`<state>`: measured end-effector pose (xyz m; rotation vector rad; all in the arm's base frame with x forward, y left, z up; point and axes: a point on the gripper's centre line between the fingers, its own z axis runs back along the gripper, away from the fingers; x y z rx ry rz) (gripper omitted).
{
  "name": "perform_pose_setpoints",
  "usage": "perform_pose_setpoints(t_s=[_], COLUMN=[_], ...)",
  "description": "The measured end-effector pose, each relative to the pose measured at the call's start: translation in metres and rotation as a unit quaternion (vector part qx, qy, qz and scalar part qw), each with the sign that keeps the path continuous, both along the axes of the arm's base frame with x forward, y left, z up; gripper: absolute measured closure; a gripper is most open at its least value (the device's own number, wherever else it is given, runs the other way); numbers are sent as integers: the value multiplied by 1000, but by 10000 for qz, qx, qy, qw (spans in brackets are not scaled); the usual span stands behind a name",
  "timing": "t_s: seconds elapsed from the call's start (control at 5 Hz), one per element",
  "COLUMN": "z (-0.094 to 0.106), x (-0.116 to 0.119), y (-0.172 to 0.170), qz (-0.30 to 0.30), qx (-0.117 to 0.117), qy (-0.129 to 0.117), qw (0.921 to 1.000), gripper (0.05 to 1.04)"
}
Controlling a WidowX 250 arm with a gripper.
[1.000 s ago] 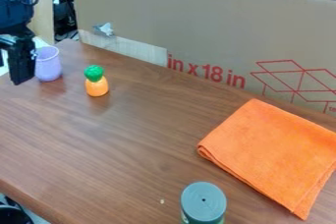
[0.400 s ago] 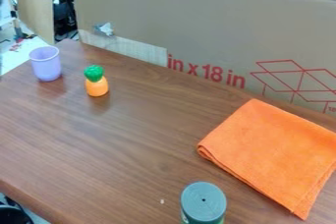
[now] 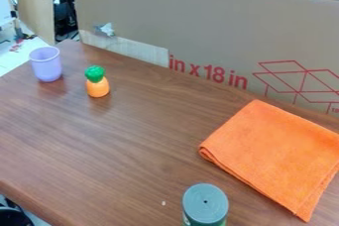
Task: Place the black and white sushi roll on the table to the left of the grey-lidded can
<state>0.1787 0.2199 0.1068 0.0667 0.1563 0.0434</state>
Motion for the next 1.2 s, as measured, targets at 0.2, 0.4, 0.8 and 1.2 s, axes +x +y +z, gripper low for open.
perform_pose_setpoints(t_s=[0.2, 0.4, 0.8, 1.2], z=[-10, -26, -43, -54], x=[1, 2, 2, 2], y=[6, 9, 21, 30], qz=[-68, -192, -265, -194], qx=[-63, -148, 39, -82], qy=[40, 183, 321, 429], qw=[9999, 9995, 9991, 9989], gripper=[83, 83, 83, 83])
